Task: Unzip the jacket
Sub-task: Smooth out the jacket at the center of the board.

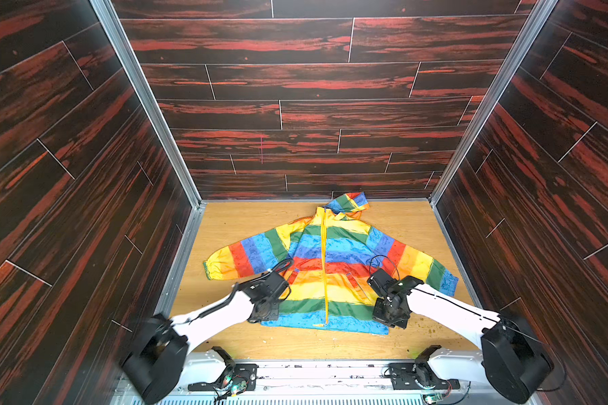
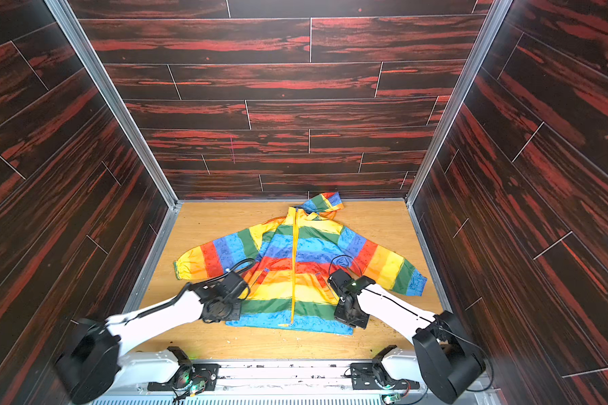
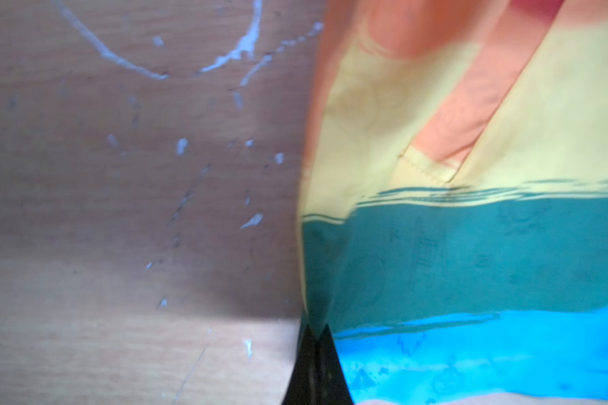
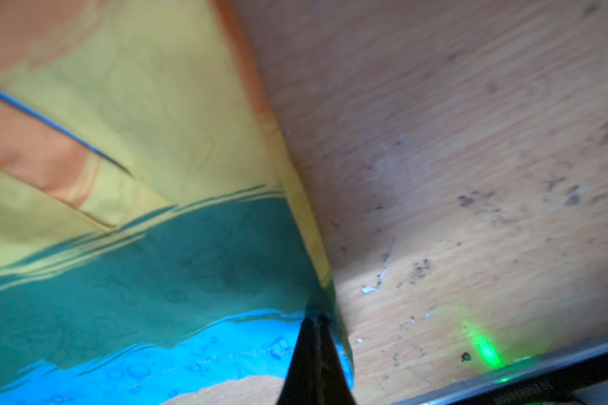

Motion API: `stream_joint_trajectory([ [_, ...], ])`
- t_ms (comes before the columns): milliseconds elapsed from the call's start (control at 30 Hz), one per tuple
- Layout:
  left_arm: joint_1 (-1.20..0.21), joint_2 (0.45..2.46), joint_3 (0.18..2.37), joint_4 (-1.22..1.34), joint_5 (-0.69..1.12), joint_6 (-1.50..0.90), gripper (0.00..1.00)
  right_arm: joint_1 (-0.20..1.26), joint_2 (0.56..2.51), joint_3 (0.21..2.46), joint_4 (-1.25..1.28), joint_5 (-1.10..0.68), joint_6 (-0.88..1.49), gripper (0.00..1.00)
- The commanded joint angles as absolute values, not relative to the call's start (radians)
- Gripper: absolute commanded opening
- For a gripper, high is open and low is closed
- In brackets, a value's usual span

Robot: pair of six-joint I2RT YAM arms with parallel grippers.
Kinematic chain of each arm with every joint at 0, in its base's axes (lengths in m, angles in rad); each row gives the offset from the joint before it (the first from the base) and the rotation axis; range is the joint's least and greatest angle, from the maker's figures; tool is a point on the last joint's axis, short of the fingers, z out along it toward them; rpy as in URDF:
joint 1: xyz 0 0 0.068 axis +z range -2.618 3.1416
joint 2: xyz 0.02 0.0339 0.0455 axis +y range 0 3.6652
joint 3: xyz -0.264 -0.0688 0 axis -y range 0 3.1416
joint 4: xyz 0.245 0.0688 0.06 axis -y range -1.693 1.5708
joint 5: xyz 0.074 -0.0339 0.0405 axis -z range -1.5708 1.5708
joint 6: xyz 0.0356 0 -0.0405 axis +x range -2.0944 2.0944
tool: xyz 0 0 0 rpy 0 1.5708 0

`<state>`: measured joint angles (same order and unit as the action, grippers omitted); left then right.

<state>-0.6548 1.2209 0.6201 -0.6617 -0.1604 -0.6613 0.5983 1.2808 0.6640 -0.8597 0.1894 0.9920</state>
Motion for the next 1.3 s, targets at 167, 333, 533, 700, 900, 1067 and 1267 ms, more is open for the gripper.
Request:
stream_joint_trajectory([
  [167, -0.623, 1.050, 0.477, -0.666, -0.046, -0.801, 0.00, 0.512, 1.160, 0.611, -0.943, 0.220, 1.009, 0.00],
  [333, -0.623, 1.041, 0.483, -0.676, -0.039, -0.805, 0.00, 0.515, 1.061, 0.614, -0.906, 0.152, 0.992, 0.39],
  [533, -0.621, 1.009, 0.456, -0.645, -0.035, -0.835, 0.00, 0.524, 1.123, 0.572, -0.892, 0.051, 0.966, 0.41],
  [700, -0.621, 1.006, 0.465, -0.665, -0.042, -0.841, 0.00, 0.524, 1.183, 0.561, -0.864, 0.079, 0.970, 0.35],
  [900, -0.620, 0.981, 0.467, -0.691, -0.064, -0.858, 0.00, 0.524, 1.192, 0.559, -0.856, 0.108, 0.982, 0.00],
  [1067, -0.620, 0.906, 0.457, -0.740, -0.100, -0.921, 0.00, 0.497, 1.110, 0.572, -0.924, 0.179, 1.015, 0.00],
  [1267, -0.635, 0.819, 0.417, -0.764, -0.017, -0.983, 0.00, 0.474, 1.010, 0.595, -1.047, 0.262, 1.105, 0.00],
])
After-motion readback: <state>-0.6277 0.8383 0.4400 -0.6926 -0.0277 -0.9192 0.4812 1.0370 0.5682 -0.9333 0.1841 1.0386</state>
